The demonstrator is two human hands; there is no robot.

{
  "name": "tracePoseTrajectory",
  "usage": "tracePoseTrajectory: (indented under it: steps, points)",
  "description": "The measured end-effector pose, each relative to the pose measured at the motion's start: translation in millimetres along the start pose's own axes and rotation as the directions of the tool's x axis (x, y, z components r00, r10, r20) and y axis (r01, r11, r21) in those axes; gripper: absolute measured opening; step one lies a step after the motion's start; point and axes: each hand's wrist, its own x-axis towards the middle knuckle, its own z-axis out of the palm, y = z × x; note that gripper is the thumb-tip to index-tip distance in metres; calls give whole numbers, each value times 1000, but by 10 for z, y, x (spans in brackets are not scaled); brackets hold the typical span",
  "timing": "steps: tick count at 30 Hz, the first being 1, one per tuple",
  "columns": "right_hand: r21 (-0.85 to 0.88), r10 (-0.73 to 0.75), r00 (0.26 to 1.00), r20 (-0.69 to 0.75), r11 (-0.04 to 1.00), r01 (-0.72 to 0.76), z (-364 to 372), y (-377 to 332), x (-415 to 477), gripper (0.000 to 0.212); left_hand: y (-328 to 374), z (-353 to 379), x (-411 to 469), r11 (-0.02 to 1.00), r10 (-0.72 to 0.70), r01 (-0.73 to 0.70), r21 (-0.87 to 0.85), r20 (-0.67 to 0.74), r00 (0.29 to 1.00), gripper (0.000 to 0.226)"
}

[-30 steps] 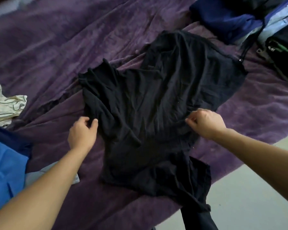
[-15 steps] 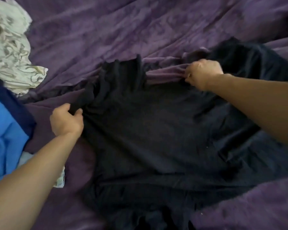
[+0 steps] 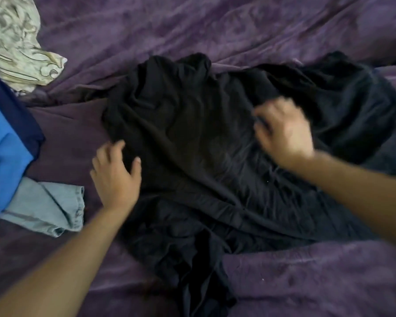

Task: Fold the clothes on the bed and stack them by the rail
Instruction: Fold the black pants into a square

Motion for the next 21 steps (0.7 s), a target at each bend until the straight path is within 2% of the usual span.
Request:
tracePoseTrajectory:
  steps: [3, 4, 6, 8, 9, 12, 14, 15, 17, 19, 21]
  points:
    - [191, -200, 960, 197, 968, 162, 16, -548, -1055, 19, -248, -10, -673, 989, 119, -132, 67, 177, 977, 43]
    - [216, -253, 929, 270, 956, 197, 38, -716, -1372, 29, -342, -18, -847, 981, 146, -172, 87, 248, 958, 44]
    - [177, -301, 833, 465, 953, 246, 142, -1030, -1901, 67, -510, -54, -1086, 974, 161, -206, 90, 361, 919, 49]
    - [91, -248, 712, 657, 963, 252, 285, -1328, -2200, 92, -645, -107, -1174, 972, 182, -227, 61, 416, 891, 48]
    - [48, -187, 677, 712, 975, 219, 341, -1457, -2249, 89, -704, -131, -1179, 966, 213, -256, 45, 428, 878, 44]
    - [-61, -47, 732, 680, 991, 120, 388, -1741, -2300, 36, -857, -209, -1137, 920, 319, -389, 51, 480, 817, 37]
    - [20, -98, 777, 622, 994, 109, 341, -1862, -2465, 20, -945, -269, -1120, 881, 361, -466, 77, 526, 770, 42]
    - [111, -128, 765, 632, 991, 74, 282, -1917, -2584, 17, -988, -303, -1125, 866, 368, -490, 94, 545, 754, 44]
    - [264, -93, 689, 719, 953, -147, 101, -1973, -2754, 20, -1039, -376, -1158, 849, 360, -513, 127, 571, 738, 46]
    - [245, 28, 627, 778, 906, -344, -105, -1916, -2701, 22, -1049, -436, -1204, 838, 348, -524, 153, 590, 728, 43]
    - [294, 135, 584, 801, 761, -579, -226, -1801, -2410, 10, -1030, -497, -1229, 821, 338, -540, 186, 604, 721, 36]
